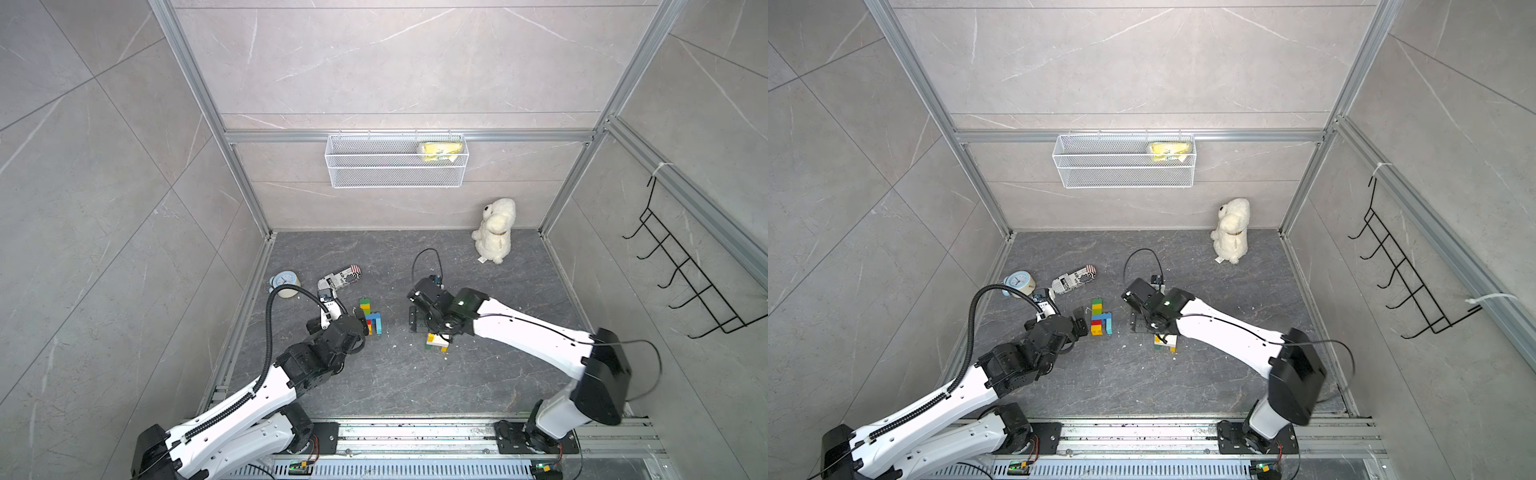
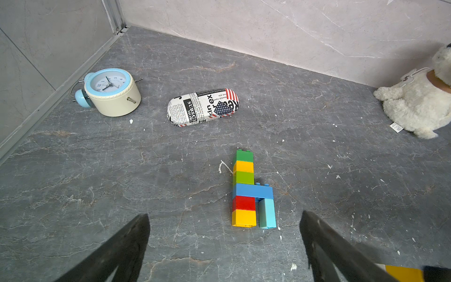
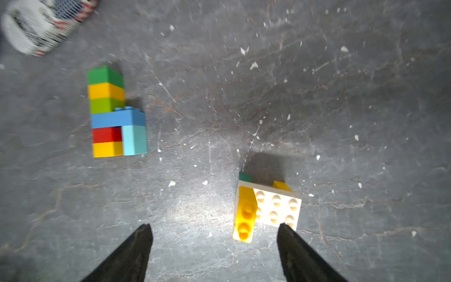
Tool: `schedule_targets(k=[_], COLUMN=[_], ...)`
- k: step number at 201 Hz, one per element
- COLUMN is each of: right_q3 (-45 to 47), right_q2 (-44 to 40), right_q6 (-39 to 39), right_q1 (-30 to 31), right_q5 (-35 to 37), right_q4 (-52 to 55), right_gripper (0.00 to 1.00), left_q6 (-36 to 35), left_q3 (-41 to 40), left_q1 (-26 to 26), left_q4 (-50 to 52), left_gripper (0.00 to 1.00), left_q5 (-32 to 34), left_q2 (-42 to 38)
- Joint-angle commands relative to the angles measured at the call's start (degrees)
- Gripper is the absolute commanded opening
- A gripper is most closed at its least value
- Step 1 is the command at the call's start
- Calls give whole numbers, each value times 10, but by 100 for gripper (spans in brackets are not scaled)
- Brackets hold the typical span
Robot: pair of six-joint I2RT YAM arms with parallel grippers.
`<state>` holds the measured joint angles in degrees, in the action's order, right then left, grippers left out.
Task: Assemble the letter h with lego
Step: Assemble the lego brick with the lego brick, then pick up the lego brick from the center of the board.
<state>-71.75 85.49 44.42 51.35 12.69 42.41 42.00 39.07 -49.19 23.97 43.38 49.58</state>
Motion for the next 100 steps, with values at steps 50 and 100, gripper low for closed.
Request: schedule_targets(k=[50, 100], right_q3=[356, 482], right_q2=[-215, -128], right_q6=[-283, -228], right_q1=[-227, -265], right_q5=[-383, -469], right_q4=[-407, -715], right_gripper=[88, 82], left_q6=[-32, -121], left_q3=[0, -20], left_q1=[1, 2], left_q4=[-37, -139], left_gripper=[99, 98], left_q5=[-3, -128], left_q2=[15, 34])
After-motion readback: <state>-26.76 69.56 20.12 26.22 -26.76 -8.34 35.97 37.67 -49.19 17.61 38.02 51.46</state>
